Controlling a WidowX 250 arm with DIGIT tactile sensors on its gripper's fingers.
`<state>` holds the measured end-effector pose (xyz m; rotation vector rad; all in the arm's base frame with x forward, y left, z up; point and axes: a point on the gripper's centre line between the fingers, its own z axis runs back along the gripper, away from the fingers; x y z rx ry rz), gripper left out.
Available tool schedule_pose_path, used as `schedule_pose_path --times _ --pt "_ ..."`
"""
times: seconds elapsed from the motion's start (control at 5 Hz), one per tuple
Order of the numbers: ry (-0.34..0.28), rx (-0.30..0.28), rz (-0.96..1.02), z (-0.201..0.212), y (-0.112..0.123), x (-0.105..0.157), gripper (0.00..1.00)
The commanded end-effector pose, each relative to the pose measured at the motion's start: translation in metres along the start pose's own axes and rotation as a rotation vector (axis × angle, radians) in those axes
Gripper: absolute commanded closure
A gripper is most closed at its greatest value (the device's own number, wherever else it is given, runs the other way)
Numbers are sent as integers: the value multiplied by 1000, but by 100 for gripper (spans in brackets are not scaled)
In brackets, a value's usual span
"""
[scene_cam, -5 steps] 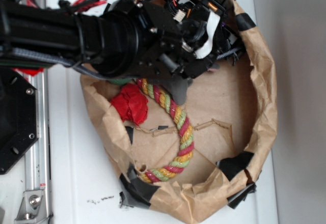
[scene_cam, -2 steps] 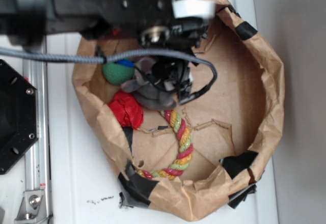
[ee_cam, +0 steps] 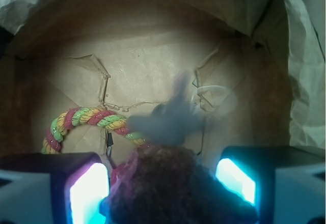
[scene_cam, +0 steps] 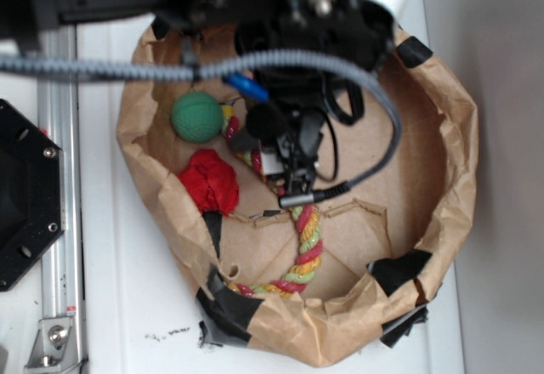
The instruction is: Grab the rock.
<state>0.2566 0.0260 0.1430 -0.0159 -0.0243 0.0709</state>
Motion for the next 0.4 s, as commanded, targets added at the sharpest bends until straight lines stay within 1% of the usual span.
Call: schedule_pose_path --times 0.0,0.2 --pt "-197 -77 -17 37 1 32 100" --pt "-217 -115 11 21 -2 47 100"
